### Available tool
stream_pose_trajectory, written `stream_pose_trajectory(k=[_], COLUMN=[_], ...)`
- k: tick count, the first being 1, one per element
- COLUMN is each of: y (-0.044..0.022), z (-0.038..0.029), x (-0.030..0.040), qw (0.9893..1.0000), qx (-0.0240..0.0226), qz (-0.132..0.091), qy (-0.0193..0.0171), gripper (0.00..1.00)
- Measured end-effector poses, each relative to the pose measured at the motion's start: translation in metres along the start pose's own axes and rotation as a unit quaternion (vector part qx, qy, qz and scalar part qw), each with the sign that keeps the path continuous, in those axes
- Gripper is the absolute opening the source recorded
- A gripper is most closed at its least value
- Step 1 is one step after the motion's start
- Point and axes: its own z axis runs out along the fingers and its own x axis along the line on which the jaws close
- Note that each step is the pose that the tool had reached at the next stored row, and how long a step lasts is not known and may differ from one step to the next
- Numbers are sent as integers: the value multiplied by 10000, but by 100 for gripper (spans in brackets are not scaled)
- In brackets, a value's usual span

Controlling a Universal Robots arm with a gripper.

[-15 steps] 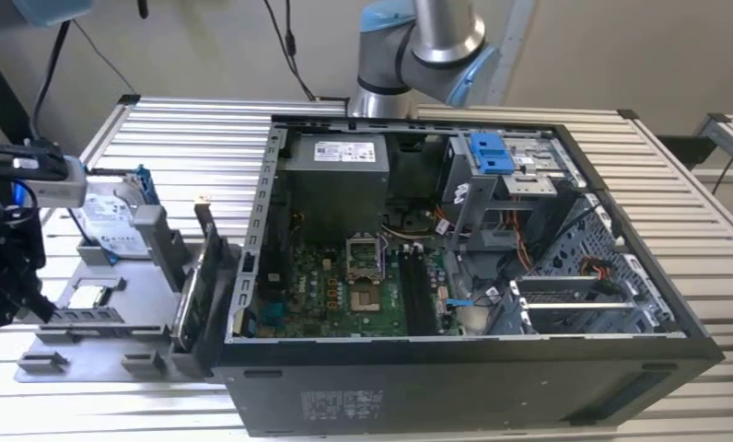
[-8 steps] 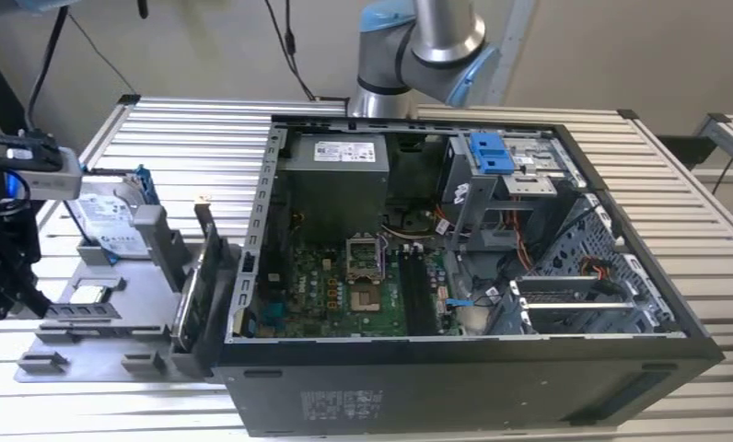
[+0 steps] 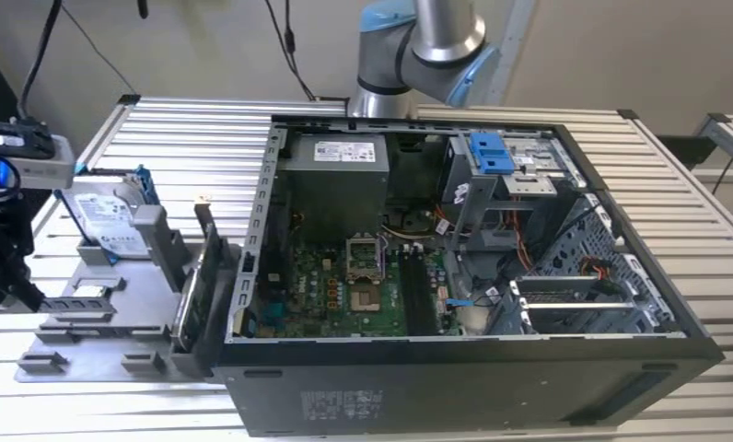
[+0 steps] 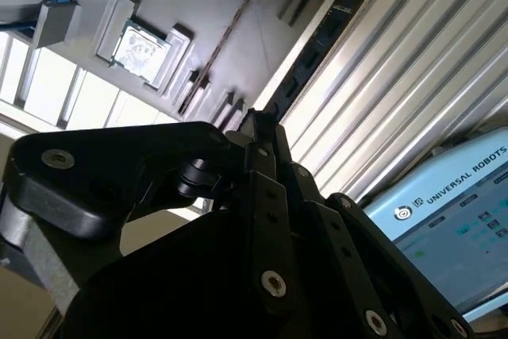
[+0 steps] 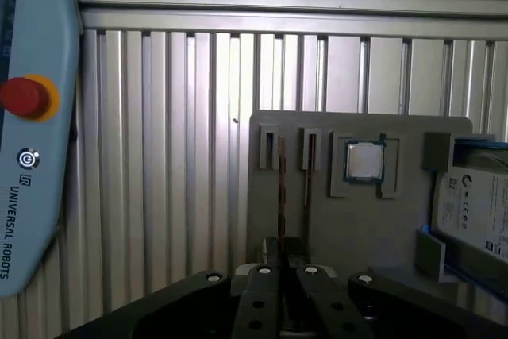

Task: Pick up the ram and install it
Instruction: 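Pick up the ram and move it above insertion slot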

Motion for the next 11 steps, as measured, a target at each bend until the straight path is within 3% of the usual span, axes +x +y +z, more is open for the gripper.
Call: stream_pose_trajectory(k=[11], y=[-2], z=[-145], x=[-6], qw=[10000], qx=[0], qz=[0], qy=[0], gripper=[14])
